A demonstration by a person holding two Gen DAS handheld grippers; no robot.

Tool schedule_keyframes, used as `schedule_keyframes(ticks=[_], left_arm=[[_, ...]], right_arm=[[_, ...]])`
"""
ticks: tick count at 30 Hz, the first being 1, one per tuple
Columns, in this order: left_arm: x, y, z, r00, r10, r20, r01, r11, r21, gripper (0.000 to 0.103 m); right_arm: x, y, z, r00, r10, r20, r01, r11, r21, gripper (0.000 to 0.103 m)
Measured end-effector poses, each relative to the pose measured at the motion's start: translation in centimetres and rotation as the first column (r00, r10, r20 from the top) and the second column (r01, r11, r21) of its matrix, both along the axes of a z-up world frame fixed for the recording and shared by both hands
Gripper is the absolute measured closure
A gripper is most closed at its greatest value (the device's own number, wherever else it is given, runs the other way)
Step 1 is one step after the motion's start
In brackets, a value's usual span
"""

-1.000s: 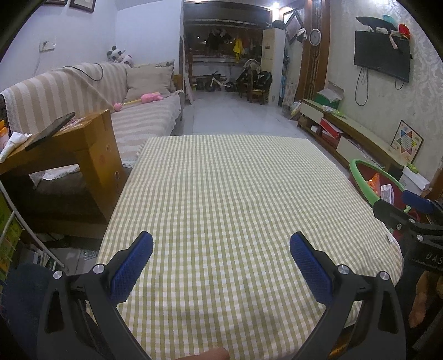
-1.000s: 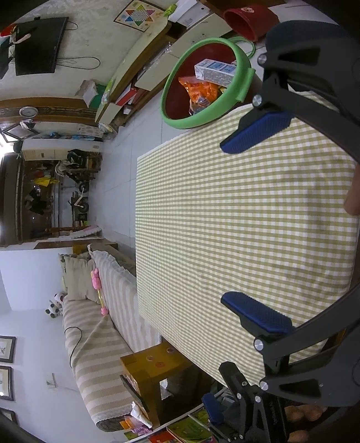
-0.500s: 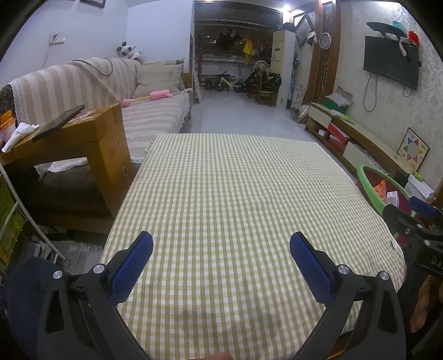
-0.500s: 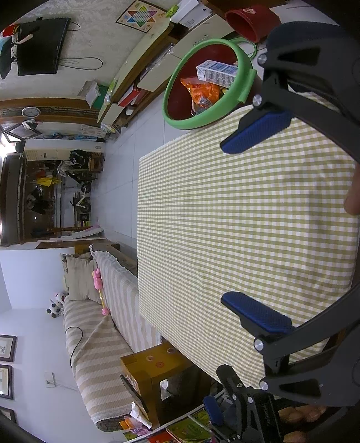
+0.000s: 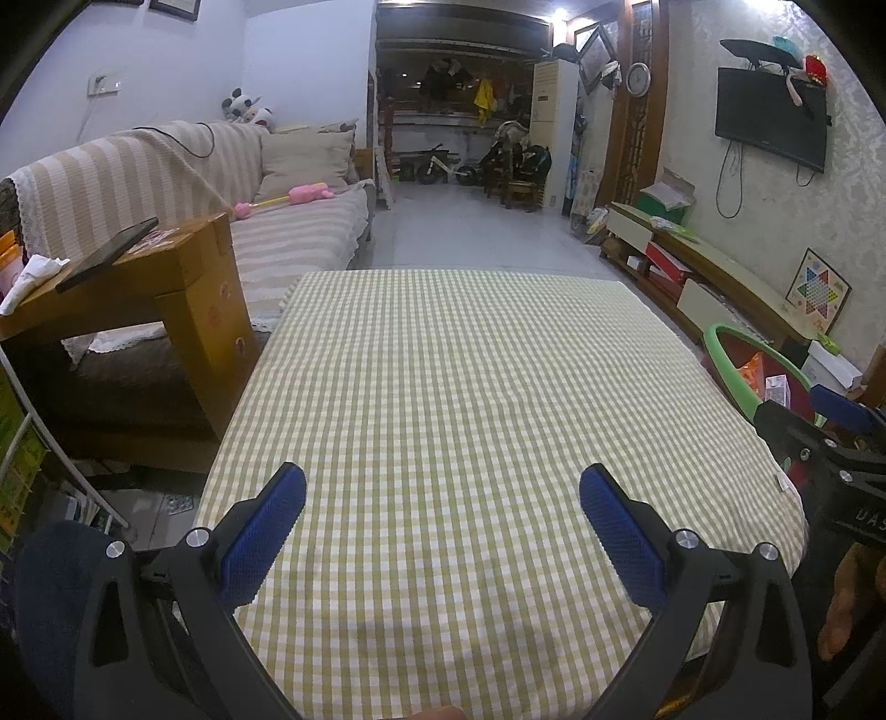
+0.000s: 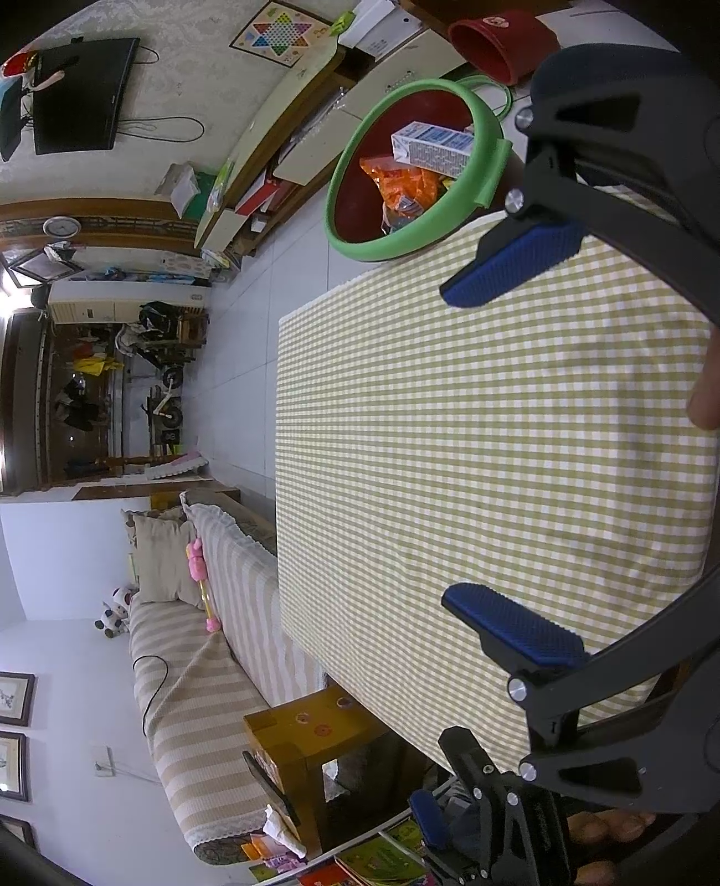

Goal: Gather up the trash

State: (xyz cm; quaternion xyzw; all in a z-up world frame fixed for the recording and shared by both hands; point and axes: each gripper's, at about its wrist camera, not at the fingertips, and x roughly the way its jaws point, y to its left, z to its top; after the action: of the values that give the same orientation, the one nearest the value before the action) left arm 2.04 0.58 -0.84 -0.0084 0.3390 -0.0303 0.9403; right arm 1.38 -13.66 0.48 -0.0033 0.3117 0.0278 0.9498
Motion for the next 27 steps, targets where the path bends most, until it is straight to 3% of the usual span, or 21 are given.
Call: schedule_keyframes(ticks=[27], left_arm=[[0.3, 0.06, -0.24, 1.0, -0.015, -0.003, 0.015, 1.0, 0.0, 0.008]], right_arm=[[0.17, -0.35, -0.41, 1.0, -0.008, -0.016, 0.008, 1.0, 0.011, 0.005]])
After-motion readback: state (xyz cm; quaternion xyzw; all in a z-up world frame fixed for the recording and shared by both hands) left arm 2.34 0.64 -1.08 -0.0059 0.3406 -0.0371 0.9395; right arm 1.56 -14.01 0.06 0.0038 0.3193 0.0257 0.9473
